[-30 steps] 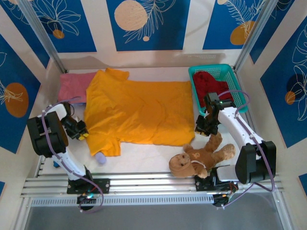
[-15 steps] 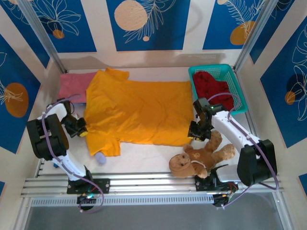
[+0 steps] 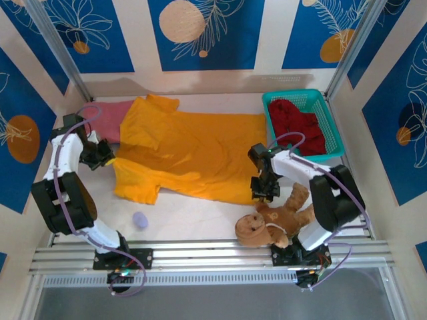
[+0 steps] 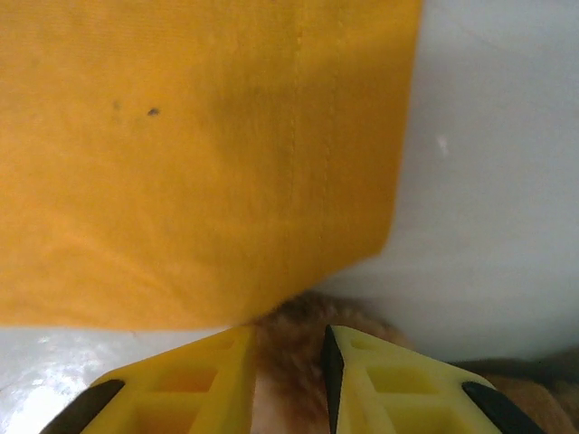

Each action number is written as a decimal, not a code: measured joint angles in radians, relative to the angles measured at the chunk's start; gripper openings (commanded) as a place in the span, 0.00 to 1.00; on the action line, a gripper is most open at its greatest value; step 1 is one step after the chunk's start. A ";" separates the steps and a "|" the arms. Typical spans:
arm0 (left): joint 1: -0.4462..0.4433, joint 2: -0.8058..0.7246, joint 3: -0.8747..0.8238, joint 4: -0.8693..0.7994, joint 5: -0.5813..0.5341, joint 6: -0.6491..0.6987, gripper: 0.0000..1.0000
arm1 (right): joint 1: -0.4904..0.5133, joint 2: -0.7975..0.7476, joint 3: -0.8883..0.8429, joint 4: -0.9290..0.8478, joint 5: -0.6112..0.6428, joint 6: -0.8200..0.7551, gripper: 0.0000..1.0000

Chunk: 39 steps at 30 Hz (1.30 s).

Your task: Fold and stack the t-shirts

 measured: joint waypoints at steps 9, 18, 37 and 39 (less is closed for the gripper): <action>0.000 -0.003 0.002 -0.019 0.019 -0.011 0.00 | 0.017 0.138 0.128 0.039 0.022 -0.015 0.27; 0.000 -0.004 0.002 -0.019 0.023 -0.011 0.00 | -0.011 0.195 0.275 0.046 0.066 -0.061 0.33; 0.000 -0.017 -0.031 -0.018 0.032 -0.011 0.00 | -0.022 0.125 0.169 0.001 0.029 -0.078 0.09; 0.000 -0.019 -0.031 -0.018 0.035 -0.011 0.00 | -0.022 0.128 0.174 0.000 0.029 -0.081 0.06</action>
